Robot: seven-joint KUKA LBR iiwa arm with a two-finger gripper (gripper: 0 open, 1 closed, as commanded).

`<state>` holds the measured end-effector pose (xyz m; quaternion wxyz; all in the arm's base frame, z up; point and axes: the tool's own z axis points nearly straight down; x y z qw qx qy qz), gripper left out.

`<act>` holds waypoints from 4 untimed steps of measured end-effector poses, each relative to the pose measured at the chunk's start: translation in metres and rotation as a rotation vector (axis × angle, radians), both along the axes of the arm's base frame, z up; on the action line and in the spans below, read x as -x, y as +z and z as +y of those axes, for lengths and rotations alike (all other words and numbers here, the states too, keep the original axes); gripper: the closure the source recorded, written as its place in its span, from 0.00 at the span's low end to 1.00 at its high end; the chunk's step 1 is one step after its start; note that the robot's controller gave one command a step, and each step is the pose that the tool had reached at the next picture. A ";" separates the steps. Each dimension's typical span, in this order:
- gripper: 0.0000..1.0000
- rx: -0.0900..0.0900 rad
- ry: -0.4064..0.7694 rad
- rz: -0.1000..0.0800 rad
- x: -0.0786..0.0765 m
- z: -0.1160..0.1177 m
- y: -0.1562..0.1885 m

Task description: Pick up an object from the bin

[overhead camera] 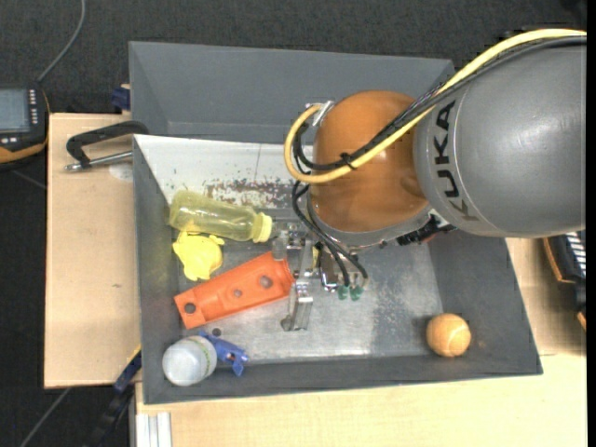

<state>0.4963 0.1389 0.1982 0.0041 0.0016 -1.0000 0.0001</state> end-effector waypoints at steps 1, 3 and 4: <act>0.00 -0.002 -0.003 -0.009 -0.002 -0.001 0.005; 0.00 -0.001 -0.209 -0.006 -0.029 -0.021 -0.075; 0.00 -0.003 -0.255 -0.010 -0.031 -0.038 -0.121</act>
Offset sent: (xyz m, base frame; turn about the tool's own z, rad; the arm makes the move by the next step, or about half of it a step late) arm 0.0200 -0.0247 -0.0784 0.0903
